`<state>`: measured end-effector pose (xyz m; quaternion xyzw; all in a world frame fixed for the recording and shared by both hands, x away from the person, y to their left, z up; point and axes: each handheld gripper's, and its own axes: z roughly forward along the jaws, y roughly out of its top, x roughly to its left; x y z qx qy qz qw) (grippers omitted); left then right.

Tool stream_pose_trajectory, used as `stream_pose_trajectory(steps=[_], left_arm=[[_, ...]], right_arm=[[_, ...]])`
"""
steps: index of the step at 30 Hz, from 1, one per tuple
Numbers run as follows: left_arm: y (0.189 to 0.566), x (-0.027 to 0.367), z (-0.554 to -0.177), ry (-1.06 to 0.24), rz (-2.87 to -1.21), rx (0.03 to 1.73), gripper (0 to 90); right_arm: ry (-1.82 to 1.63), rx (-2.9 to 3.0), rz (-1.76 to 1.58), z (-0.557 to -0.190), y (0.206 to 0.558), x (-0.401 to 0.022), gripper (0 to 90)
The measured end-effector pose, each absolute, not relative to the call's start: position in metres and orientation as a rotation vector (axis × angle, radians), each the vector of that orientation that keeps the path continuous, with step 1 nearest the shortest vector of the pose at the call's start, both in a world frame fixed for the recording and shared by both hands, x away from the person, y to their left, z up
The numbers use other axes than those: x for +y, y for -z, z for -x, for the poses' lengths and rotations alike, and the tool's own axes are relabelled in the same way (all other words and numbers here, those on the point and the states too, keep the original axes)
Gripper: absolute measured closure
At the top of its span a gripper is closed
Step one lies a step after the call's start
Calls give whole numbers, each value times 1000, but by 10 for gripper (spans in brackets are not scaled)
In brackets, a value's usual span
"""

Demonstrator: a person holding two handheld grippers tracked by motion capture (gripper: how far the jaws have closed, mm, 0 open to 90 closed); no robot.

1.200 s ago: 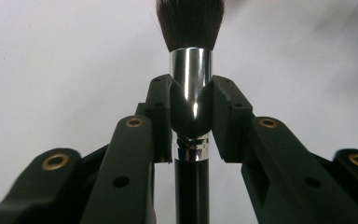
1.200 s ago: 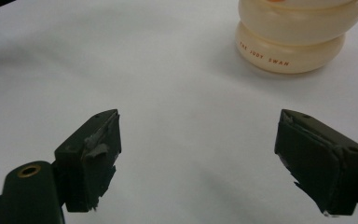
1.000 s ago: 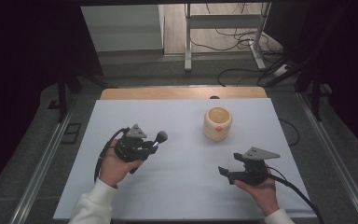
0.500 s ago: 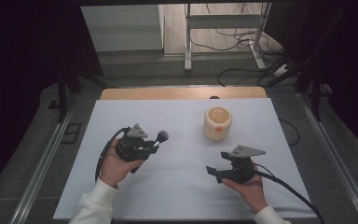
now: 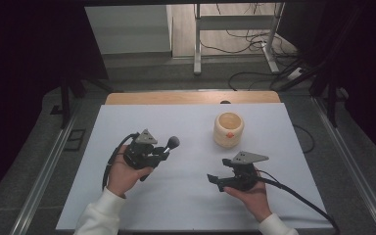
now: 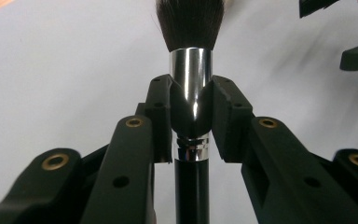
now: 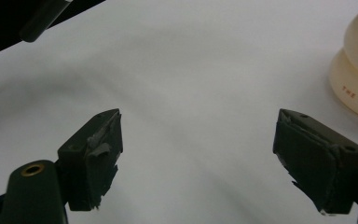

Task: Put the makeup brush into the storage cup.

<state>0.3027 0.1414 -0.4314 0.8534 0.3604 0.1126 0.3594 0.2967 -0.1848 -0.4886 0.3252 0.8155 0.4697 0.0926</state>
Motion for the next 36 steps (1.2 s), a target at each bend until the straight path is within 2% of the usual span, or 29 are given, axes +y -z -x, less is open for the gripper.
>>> stream_pose_trajectory(steps=[36], left_arm=[[430, 118, -305, -285, -2185, 879, 709]], right_arm=[[-1433, 2493, -900, -297, 487, -147, 168]])
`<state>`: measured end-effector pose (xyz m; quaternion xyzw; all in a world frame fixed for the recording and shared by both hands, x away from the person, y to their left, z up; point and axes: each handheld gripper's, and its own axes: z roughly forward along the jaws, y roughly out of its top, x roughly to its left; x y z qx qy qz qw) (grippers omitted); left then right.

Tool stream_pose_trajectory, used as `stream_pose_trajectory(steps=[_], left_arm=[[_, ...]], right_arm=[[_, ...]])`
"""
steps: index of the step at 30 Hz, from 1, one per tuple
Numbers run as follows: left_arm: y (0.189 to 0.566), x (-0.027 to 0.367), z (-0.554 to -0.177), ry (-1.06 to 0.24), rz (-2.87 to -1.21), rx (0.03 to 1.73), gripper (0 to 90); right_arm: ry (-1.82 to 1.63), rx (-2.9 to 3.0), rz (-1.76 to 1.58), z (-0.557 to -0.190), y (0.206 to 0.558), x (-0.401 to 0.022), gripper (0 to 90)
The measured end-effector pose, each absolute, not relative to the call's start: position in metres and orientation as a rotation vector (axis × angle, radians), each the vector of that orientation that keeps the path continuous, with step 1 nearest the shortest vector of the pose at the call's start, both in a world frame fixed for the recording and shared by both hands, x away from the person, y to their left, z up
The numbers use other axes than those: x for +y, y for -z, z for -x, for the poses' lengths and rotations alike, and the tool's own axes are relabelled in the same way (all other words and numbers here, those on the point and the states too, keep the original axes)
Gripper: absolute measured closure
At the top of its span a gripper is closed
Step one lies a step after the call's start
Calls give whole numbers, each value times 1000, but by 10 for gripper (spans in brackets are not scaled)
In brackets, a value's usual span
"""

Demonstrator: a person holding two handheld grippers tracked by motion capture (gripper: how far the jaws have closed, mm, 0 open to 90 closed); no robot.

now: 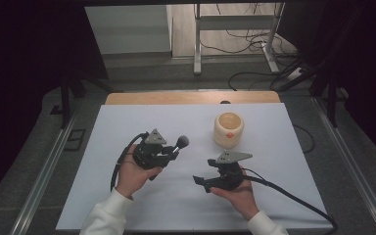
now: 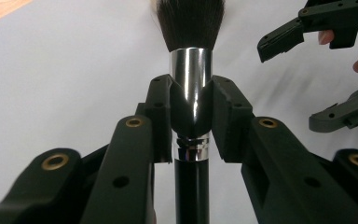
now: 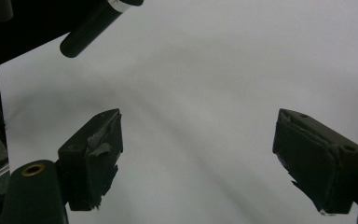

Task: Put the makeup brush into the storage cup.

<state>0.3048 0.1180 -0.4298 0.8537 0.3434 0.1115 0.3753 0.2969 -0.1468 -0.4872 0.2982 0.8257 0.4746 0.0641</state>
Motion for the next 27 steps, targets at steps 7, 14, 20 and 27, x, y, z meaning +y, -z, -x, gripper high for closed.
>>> stream_pose_trajectory(steps=[7, 14, 20, 27], left_arm=[[430, 112, -305, -282, -2181, 868, 709], [431, 111, -306, -275, -2181, 867, 709], [431, 109, -306, -278, -2176, 860, 709], [431, 106, -305, -279, -2178, 846, 709]], right_arm=[[-1431, 2507, -877, -297, 488, -139, 168], [-1437, 2509, -871, -297, 488, -135, 169], [-1427, 2521, -842, -296, 488, -128, 167], [-1443, 2516, -853, -297, 487, -125, 169]])
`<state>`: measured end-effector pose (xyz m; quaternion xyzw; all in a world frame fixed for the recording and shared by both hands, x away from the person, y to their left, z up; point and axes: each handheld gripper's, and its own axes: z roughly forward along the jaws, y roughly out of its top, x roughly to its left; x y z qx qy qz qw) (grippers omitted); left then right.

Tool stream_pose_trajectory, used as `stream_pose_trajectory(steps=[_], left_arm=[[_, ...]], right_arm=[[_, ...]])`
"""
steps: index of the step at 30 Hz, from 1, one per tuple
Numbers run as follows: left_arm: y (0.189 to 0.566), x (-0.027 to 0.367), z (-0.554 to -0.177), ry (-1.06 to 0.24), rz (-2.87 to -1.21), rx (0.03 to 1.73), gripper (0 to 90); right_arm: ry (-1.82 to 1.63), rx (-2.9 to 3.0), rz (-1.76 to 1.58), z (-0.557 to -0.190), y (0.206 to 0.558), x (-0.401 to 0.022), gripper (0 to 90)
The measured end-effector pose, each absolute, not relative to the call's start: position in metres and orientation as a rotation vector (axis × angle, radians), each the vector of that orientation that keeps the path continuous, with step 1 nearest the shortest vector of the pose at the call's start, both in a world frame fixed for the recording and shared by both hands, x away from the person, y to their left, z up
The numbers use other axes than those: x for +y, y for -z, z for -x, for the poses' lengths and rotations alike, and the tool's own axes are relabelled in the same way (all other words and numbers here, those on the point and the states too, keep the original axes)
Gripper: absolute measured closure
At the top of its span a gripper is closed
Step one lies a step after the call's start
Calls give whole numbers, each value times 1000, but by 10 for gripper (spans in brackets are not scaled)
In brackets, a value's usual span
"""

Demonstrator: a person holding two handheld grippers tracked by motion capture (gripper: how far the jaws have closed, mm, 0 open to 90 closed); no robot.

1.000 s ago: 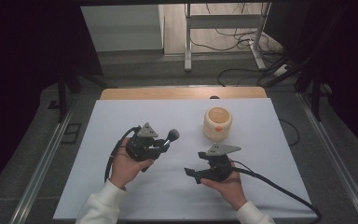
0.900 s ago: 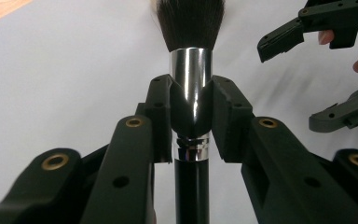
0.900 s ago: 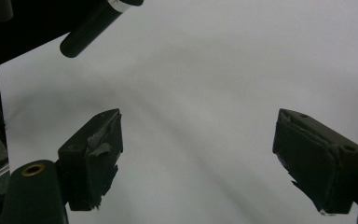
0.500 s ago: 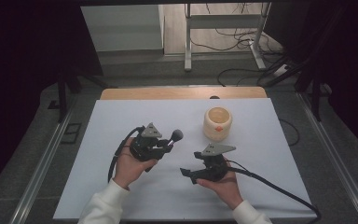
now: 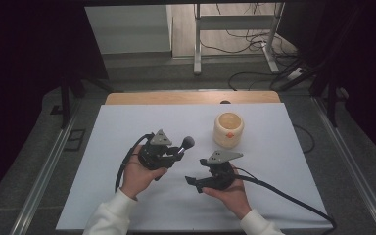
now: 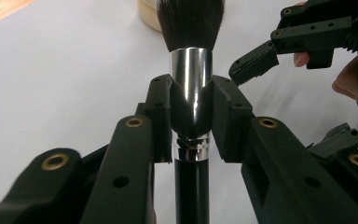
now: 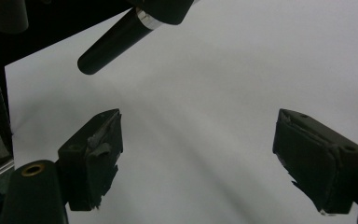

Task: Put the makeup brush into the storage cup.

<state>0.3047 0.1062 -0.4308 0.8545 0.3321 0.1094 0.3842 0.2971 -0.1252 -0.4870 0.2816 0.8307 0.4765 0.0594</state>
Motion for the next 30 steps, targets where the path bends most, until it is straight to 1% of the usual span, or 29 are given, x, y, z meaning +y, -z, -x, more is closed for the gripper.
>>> stream_pose_trajectory(steps=[10, 17, 30], left_arm=[[433, 102, -305, -263, -2166, 845, 709], [434, 98, -304, -258, -2169, 822, 709], [435, 92, -303, -246, -2161, 808, 709]], right_arm=[[-1454, 2530, -811, -295, 484, -116, 173], [-1486, 2521, -816, -297, 484, -114, 203], [-1529, 2529, -843, -298, 484, -107, 204]])
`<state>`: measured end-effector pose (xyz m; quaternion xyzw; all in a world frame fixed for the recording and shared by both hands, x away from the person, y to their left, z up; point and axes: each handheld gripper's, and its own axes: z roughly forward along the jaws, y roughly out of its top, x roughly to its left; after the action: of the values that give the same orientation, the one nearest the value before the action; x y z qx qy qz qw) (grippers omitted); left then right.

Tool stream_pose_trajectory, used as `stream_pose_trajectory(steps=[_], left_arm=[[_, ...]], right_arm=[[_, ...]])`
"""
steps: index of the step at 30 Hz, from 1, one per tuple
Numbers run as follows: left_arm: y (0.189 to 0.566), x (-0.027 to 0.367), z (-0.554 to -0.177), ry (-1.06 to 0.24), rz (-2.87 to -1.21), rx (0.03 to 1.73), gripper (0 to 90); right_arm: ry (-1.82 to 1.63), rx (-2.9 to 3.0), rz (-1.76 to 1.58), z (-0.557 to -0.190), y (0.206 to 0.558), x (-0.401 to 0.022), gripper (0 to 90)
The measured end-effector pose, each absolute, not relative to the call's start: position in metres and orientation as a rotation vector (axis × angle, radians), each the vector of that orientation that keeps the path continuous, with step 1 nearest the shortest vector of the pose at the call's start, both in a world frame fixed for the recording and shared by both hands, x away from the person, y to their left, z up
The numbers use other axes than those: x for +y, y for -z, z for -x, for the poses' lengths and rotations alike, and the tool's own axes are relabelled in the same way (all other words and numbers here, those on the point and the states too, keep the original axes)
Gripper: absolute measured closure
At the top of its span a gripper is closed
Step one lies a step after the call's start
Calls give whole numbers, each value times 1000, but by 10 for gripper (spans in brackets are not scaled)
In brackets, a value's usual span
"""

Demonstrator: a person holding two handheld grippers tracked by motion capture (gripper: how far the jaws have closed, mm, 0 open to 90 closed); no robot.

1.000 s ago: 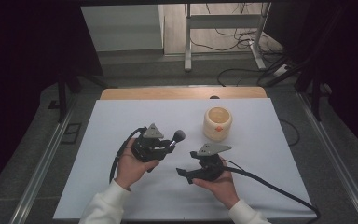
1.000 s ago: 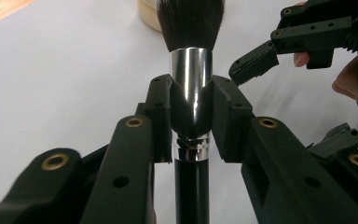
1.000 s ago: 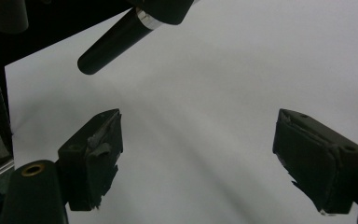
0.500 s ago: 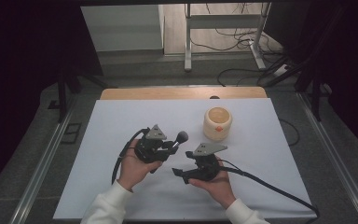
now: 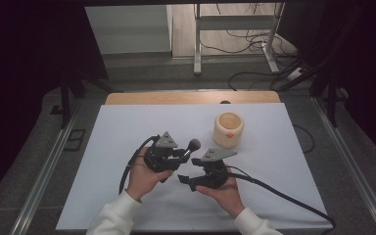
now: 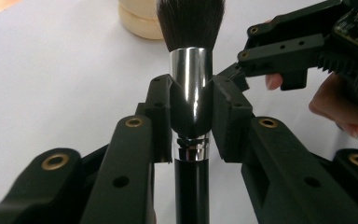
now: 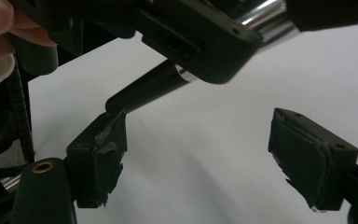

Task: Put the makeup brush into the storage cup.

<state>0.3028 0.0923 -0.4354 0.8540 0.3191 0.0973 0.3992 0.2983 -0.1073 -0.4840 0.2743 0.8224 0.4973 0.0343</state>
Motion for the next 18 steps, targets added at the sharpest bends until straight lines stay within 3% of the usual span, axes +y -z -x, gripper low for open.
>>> stream_pose_trajectory(steps=[18], left_arm=[[437, 85, -300, -224, -2150, 788, 709]], right_arm=[[-1641, 2502, -917, -301, 487, -98, 261]])
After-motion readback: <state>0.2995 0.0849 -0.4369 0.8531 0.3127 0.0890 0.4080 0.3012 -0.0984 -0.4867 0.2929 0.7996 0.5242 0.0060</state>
